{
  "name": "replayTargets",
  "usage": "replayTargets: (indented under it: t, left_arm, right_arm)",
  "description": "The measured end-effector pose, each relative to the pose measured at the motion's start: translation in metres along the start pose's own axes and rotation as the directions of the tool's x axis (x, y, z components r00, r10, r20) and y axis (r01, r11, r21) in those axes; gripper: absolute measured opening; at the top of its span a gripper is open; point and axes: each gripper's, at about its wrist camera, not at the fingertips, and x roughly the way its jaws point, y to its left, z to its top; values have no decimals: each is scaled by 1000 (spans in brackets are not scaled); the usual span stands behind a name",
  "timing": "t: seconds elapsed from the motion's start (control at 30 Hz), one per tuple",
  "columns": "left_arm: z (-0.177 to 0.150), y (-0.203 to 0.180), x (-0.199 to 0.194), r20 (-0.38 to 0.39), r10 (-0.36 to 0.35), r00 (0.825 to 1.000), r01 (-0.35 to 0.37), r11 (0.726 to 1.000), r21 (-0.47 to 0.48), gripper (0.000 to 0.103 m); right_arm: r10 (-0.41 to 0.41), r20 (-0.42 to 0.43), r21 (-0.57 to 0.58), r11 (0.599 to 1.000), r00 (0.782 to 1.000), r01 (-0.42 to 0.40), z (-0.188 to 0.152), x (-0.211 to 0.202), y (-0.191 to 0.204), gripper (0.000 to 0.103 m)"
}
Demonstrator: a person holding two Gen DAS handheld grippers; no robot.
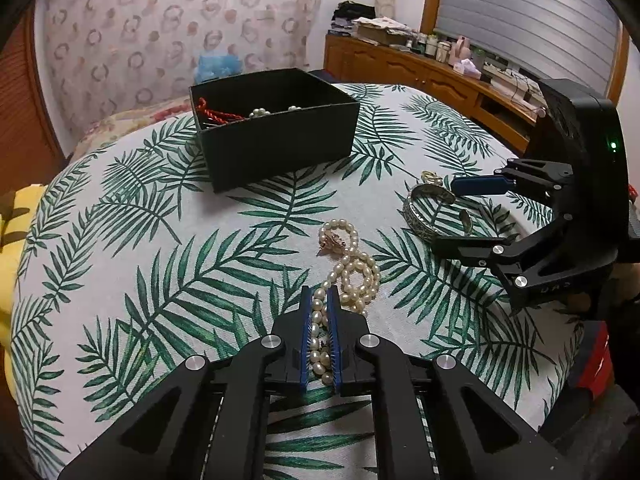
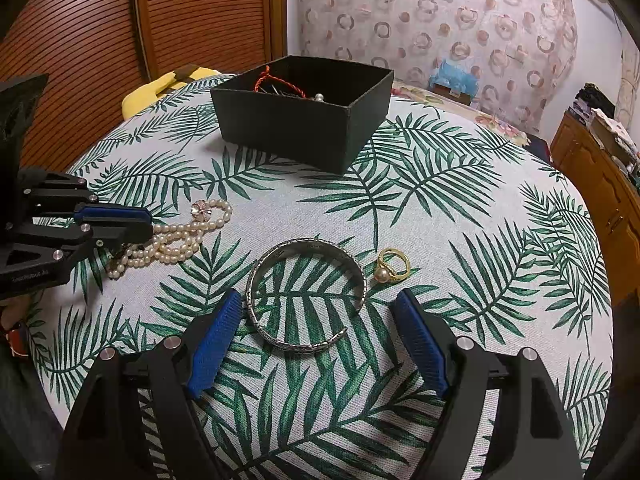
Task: Organize jewelry
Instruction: 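Grasp the long pearl necklace with the left gripper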
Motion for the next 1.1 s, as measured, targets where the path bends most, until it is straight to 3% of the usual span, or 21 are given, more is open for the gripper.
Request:
replayTargets:
  t: [0.43,0.63,0.83,0.93,1.1]
  left_arm:
    - [9,-1,6,-20,7,1000,-7,1000,23,7]
    - [14,-3,14,-44,12,999,-10,999,43,15]
    - [16,-9,17,-40,35,999,-32,996,78,15]
    - [17,-9,17,-39,25,999,-22,996,82,4]
    - [19,-13,5,-1,-17,1000,17,997,70,4]
  right_arm:
    - [0,0,0,1000,1000,0,0,0,-1,81]
    - [0,0,0,1000,1000,0,0,0,-1,81]
    - [0,1,0,1000,1000,0,0,0,0,82]
    - [0,1,0,1000,1000,0,0,0,0,82]
    - [0,1,0,1000,1000,0,0,0,0,82]
